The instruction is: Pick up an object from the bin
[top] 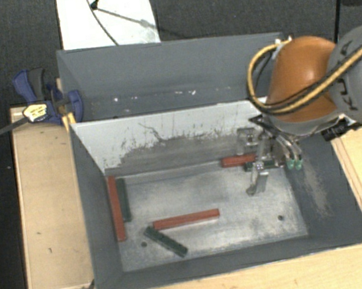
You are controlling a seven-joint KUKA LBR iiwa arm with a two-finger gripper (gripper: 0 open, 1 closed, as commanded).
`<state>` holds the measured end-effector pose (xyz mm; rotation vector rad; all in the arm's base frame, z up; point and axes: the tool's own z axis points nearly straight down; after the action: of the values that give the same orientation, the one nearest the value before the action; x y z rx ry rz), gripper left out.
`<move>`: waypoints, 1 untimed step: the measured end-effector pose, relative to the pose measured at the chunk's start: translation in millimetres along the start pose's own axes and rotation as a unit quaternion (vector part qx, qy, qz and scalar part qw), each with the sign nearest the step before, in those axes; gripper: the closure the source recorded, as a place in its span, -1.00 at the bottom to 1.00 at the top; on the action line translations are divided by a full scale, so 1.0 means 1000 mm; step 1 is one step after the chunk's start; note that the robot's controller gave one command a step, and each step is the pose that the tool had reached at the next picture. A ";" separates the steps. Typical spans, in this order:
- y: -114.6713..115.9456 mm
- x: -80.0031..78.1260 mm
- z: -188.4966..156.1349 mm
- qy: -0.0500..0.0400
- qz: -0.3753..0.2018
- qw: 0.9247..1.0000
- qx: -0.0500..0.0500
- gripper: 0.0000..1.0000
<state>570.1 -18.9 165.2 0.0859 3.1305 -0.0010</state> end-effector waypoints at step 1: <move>0.049 0.044 0.018 0.004 0.044 0.999 0.000 -1.00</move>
Offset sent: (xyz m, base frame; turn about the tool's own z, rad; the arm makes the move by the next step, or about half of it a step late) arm -0.0074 0.0430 -0.0727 -0.3129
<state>528.9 32.3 146.5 0.2229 3.1322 0.0006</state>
